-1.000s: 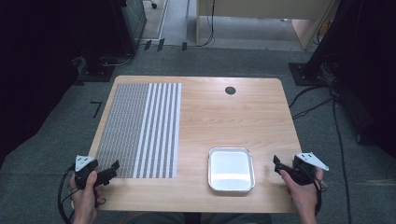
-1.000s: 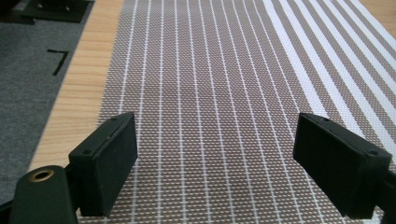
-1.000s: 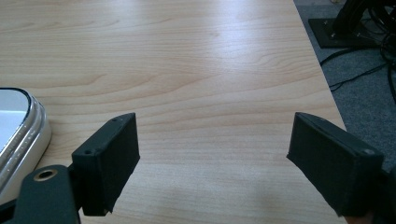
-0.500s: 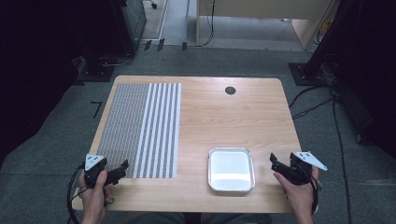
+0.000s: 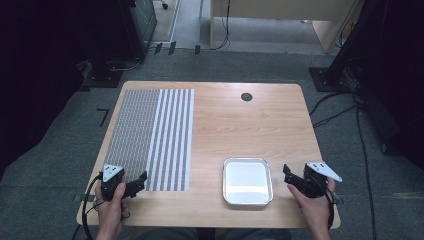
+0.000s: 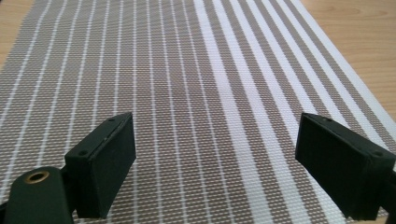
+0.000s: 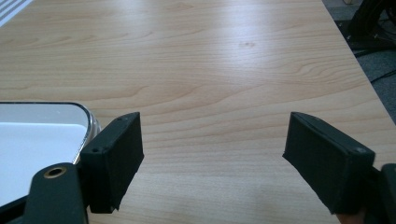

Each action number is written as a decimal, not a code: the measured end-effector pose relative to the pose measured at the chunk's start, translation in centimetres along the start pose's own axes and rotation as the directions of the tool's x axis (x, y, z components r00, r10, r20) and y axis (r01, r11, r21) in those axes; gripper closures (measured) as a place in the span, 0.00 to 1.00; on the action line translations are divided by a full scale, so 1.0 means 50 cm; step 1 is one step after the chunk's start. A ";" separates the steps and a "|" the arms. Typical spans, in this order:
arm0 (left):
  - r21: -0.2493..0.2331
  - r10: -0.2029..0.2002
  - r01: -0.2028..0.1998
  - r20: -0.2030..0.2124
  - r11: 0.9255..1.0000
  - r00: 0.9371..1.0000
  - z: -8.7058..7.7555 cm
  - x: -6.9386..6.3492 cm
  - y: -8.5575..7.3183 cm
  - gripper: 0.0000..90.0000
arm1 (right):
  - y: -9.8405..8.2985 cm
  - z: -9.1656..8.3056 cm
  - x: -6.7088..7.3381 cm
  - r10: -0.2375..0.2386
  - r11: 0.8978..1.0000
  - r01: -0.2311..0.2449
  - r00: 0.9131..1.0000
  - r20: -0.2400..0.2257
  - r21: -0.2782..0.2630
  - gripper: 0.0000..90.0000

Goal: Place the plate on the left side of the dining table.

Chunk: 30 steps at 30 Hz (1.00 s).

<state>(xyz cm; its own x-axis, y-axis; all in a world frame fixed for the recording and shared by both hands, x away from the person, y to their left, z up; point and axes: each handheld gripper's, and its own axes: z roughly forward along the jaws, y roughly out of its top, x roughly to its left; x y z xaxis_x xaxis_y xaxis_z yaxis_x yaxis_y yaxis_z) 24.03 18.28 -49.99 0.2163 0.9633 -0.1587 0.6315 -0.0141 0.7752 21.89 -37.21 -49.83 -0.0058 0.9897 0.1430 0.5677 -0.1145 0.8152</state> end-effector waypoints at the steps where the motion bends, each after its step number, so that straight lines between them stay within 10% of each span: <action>1: 0.000 0.003 -0.003 0.003 1.000 1.000 0.001 -0.003 0.000 0.14 | -0.001 0.001 0.003 -0.003 1.000 0.003 1.000 0.003 0.002 0.21; 30: 0.033 0.053 -0.056 0.082 0.998 0.995 0.045 -0.131 -0.004 0.13 | -0.016 0.006 0.066 -0.044 0.999 0.044 0.999 -0.027 -0.003 0.25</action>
<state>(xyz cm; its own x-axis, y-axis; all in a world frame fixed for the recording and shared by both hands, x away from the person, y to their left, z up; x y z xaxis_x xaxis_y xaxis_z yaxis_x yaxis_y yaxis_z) 24.14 11.35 -50.47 0.3098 0.9360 -0.1669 0.6429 -0.0769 0.7620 21.66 -33.83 -50.15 -0.0529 0.9911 0.1220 0.5648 -0.0711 0.8222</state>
